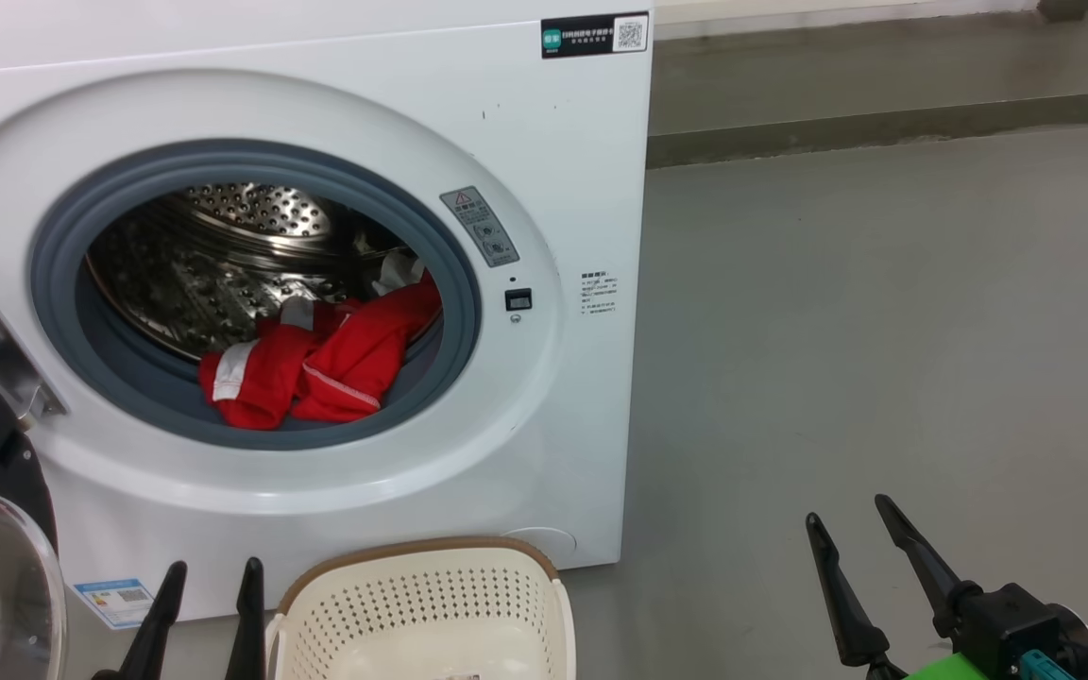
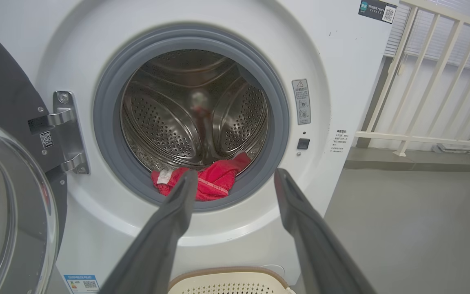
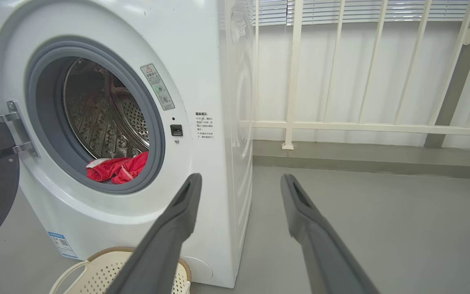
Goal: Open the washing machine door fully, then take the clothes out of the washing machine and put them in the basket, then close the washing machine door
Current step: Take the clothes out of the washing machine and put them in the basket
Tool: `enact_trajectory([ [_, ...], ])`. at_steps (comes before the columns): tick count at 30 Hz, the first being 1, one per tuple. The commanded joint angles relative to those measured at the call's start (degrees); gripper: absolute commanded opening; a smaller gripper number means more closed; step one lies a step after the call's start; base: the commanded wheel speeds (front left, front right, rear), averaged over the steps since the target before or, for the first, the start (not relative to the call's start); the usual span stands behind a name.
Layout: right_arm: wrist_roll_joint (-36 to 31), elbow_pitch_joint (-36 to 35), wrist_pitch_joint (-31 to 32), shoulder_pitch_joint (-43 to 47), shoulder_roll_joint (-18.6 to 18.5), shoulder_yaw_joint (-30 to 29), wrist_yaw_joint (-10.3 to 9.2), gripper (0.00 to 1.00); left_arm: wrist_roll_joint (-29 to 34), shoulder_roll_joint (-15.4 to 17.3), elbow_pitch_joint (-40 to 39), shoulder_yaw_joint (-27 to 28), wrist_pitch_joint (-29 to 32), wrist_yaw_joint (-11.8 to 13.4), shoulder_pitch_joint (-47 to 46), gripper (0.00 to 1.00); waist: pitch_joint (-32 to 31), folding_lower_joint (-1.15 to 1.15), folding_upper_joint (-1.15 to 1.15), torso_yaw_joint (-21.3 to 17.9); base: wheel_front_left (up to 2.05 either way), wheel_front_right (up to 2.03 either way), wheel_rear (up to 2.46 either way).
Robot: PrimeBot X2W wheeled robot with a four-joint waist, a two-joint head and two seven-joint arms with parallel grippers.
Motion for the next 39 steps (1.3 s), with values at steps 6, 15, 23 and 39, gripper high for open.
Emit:
enact_trajectory([
  [6,-0.1,-1.1,-0.4,-3.5,-0.8,2.2,0.35,1.0,-0.4,1.3,-1.5,1.9,-0.8,0.0,-2.0,1.0,0.5,0.0,0.0,0.2,0.0,0.0,0.0],
  [15,-0.1,-1.4,-0.4,-3.7,-0.9,2.5,0.35,1.0,-0.5,1.7,-0.7,1.9,-1.0,0.2,-2.6,1.0,1.3,0.0,0.0,0.4,0.0,0.0,0.0],
  [23,0.0,-1.2,-0.4,-3.9,-0.8,2.8,0.35,1.0,-0.2,2.1,-0.1,1.1,-0.8,0.3,-3.9,1.0,2.5,0.0,0.0,1.1,0.0,0.0,0.0],
  [39,-0.2,-1.8,-0.4,-6.2,-1.3,3.0,0.35,1.0,0.7,2.6,5.1,0.9,-0.7,2.3,-13.2,1.0,6.8,0.0,0.0,2.4,0.0,0.0,0.0],
])
